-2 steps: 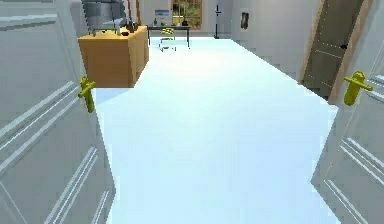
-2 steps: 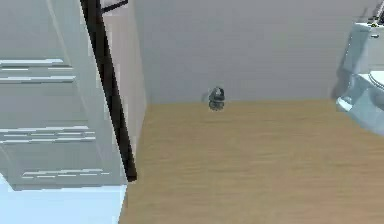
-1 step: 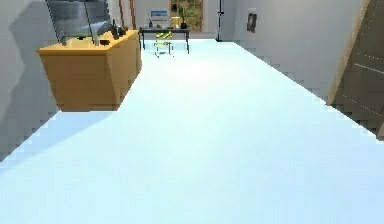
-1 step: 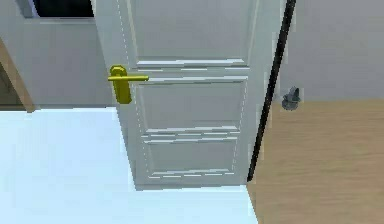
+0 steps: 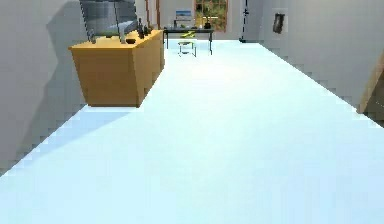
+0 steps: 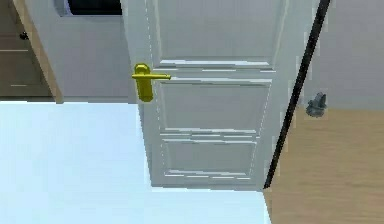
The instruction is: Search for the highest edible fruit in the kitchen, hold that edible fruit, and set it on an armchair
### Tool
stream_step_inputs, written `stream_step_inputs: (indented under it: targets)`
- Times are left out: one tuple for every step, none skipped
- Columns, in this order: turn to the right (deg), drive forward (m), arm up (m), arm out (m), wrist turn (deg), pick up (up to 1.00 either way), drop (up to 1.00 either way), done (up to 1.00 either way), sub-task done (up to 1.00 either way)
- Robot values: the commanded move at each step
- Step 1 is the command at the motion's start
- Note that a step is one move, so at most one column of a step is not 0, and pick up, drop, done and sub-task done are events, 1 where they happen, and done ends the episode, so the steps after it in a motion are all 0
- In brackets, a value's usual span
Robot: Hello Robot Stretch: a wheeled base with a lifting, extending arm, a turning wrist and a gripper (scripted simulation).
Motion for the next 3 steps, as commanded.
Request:
stream_step_inputs:
  targets:
    - [0.0, 0.50, 0.00, 0.00, 0.0, 0.00, 0.00, 0.00, 0.00]
    - [0.0, 1.00, 0.00, 0.00, 0.0, 0.00, 0.00, 0.00, 0.00]
    - [0.0, 1.00, 0.00, 0.00, 0.0, 0.00, 0.00, 0.00, 0.00]
